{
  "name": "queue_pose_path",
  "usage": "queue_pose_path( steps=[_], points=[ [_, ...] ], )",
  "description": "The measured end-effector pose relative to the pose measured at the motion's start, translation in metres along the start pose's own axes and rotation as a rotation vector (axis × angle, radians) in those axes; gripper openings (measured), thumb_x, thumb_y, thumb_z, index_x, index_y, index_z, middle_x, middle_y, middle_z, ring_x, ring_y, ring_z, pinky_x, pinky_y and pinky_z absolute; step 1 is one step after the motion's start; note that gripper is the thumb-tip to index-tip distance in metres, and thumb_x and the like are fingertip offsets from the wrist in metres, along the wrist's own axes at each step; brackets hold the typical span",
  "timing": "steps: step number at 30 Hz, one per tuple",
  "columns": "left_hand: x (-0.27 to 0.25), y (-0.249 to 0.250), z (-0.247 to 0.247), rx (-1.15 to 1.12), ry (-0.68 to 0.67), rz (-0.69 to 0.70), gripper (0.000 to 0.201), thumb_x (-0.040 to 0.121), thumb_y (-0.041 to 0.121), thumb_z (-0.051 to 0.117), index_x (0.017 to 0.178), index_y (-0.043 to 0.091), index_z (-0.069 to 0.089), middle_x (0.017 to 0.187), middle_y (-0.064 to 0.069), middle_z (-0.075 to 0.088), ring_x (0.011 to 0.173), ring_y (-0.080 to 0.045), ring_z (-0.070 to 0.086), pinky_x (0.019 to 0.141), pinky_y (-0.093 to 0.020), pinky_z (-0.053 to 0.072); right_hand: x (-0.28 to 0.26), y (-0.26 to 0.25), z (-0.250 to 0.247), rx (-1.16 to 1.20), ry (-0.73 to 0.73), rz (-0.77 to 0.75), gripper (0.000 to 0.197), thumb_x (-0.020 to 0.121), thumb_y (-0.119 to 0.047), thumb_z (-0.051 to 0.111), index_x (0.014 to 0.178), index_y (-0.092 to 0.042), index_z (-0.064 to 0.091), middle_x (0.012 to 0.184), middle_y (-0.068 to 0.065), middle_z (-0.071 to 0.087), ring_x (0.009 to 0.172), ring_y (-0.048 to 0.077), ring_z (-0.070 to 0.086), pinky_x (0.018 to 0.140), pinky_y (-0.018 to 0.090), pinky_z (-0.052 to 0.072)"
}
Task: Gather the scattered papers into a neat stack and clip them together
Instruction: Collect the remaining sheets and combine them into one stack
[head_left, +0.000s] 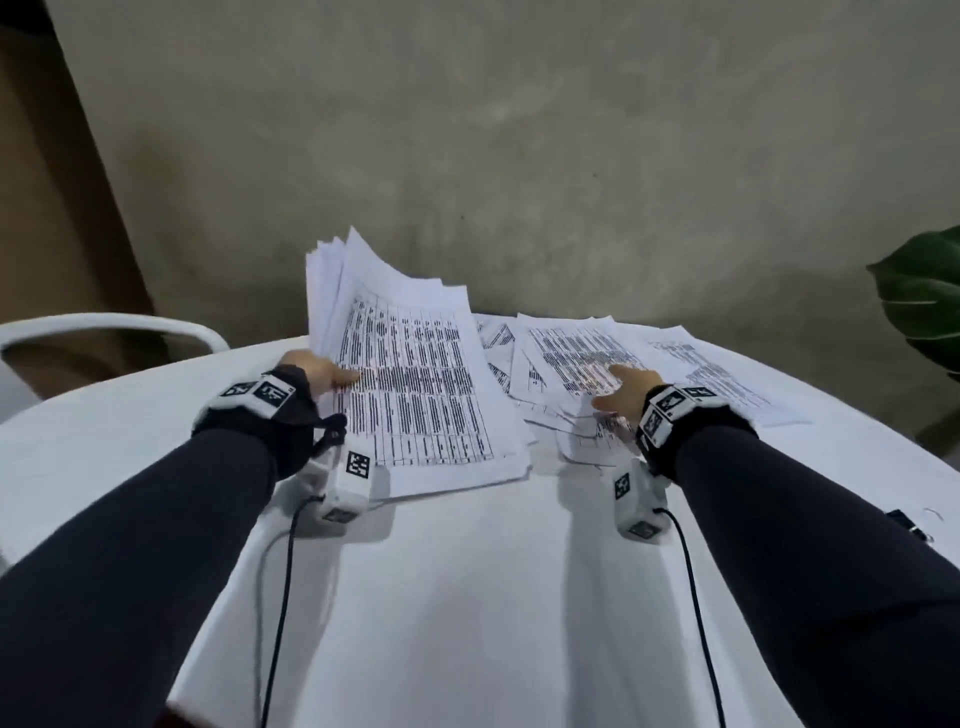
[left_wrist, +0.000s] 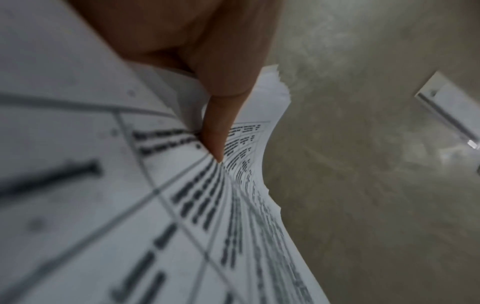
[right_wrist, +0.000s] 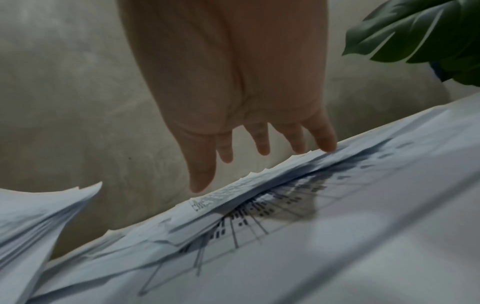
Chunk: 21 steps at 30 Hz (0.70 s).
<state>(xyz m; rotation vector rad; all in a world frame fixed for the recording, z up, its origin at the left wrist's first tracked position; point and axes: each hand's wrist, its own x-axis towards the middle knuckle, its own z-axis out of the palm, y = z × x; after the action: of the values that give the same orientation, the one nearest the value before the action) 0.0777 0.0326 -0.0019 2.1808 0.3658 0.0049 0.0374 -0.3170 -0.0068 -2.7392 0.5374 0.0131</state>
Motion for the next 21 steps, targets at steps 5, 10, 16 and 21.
queue_pose_path(
  steps=[5,10,16,21],
  points=[
    [0.021,-0.005,0.018,0.147,-0.128,-0.072,0.068,0.081,0.032,0.069,0.131,-0.008,0.045,0.135,-0.022,0.05,0.122,-0.036,0.05,0.1,-0.036,0.04,0.043,-0.011,0.012,-0.126,-0.002,0.008,0.081,0.074,-0.061,0.053,0.142,-0.021,0.033,0.146,0.02,0.036,0.133,0.038,0.036,0.111,0.046,0.032],
    [0.038,-0.015,0.017,0.205,-0.185,-0.097,0.07,0.08,0.034,0.07,0.132,-0.006,0.045,0.136,-0.02,0.05,0.125,-0.035,0.048,0.105,-0.036,0.038,0.051,-0.008,0.012,-0.228,-0.023,0.084,0.073,0.083,-0.061,0.048,0.137,-0.013,0.042,0.144,0.015,0.042,0.132,0.036,0.04,0.11,0.046,0.032],
    [0.053,-0.027,0.018,0.085,-0.303,-0.11,0.052,0.074,0.028,0.075,0.112,-0.005,0.059,0.095,-0.013,0.063,0.079,-0.02,0.067,0.064,-0.011,0.051,0.04,-0.006,0.015,-0.386,-0.061,0.037,0.078,0.074,-0.071,0.05,0.13,-0.017,0.051,0.13,0.01,0.057,0.119,0.03,0.053,0.101,0.039,0.041],
    [0.053,-0.03,0.019,0.097,-0.293,-0.109,0.049,0.075,0.027,0.074,0.108,-0.007,0.061,0.097,-0.015,0.059,0.087,-0.026,0.054,0.075,-0.023,0.043,0.036,-0.012,0.006,-0.375,-0.017,0.072,0.048,0.078,-0.054,0.061,0.103,-0.014,0.064,0.115,0.016,0.06,0.11,0.032,0.056,0.097,0.038,0.044]
  ],
)
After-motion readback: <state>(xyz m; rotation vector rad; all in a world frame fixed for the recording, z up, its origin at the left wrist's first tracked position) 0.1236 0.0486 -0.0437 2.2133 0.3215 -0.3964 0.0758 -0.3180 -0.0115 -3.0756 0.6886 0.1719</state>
